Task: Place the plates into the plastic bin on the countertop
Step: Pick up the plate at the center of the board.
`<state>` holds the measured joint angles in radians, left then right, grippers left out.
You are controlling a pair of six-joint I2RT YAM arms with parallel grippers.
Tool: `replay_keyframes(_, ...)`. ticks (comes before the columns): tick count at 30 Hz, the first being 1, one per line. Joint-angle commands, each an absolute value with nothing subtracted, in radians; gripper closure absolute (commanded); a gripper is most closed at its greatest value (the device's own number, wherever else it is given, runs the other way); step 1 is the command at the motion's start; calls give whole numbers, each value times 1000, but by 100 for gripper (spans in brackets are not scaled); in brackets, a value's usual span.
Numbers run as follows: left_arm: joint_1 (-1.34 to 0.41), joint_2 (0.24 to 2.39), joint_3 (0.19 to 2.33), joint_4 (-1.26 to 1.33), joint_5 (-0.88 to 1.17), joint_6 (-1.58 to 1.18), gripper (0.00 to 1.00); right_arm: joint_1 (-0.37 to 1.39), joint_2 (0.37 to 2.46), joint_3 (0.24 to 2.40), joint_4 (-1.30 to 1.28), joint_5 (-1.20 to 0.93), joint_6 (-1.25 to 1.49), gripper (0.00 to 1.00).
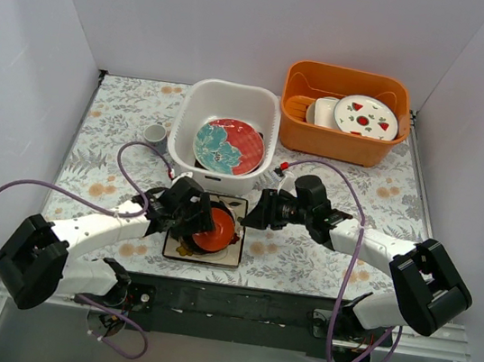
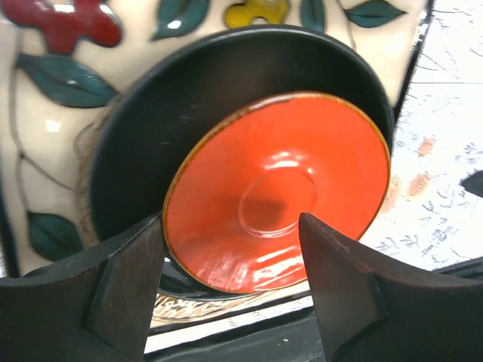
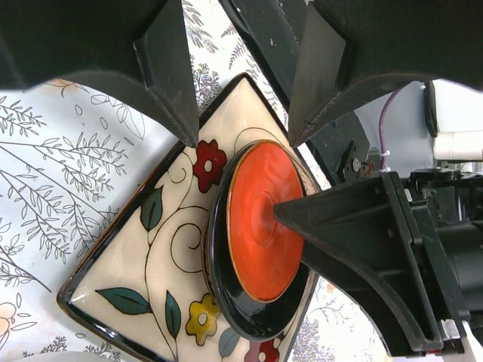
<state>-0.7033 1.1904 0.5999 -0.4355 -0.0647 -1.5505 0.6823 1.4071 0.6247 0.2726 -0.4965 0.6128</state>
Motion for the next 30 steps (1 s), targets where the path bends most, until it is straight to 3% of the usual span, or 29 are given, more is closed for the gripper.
replay_keyframes(1, -726, 1163, 557, -339, -35, -1568, 33, 687, 1407, 623, 313, -495, 594, 42)
replay_keyframes(11, -735, 1020, 423, -203, -18, -1606, 48, 687, 1471, 597, 396, -515, 624, 42)
replay_keyframes(15, -735, 1009, 411, -189, -11, -1600, 65, 687, 1512, 586, 457, -535, 646, 42)
replay_keyframes(16, -735, 1017, 411, -189, -8, -1600, 75, 687, 1520, 581, 466, -544, 650, 43)
replay_keyframes(19, -735, 1028, 410, -184, -2, -1600, 93, 687, 1540, 572, 495, -552, 666, 43)
replay_keyframes(21, -735, 1025, 403, -173, -2, -1603, 100, 687, 1549, 565, 509, -552, 676, 43)
replay_keyframes(30, -736, 982, 390, -160, -2, -1600, 100, 686, 1568, 543, 578, -577, 710, 47)
